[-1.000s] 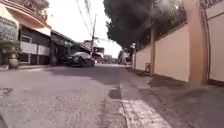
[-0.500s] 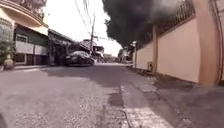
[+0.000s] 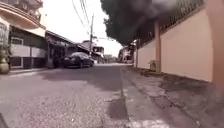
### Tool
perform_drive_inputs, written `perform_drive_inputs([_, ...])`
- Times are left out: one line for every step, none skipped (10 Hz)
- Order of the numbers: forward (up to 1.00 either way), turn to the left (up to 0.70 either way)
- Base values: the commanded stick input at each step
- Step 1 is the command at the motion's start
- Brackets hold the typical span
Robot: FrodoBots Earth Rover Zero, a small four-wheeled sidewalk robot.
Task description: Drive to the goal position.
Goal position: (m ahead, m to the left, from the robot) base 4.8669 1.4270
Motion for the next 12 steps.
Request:
perform_drive_inputs([0.7,0.0])
perform_drive_inputs([0.7,0.0])
perform_drive_inputs([0.7,0.0])
perform_drive_inputs([0.7,0.0])
perform_drive_inputs([0.7,0.0])
perform_drive_inputs([0.7,0.0])
perform_drive_inputs([0.7,0.0])
perform_drive_inputs([0.7,0.0])
perform_drive_inputs([0.7,0.0])
perform_drive_inputs([0.7,0.0])
perform_drive_inputs([0.7,0.0])
perform_drive_inputs([0.7,0.0])
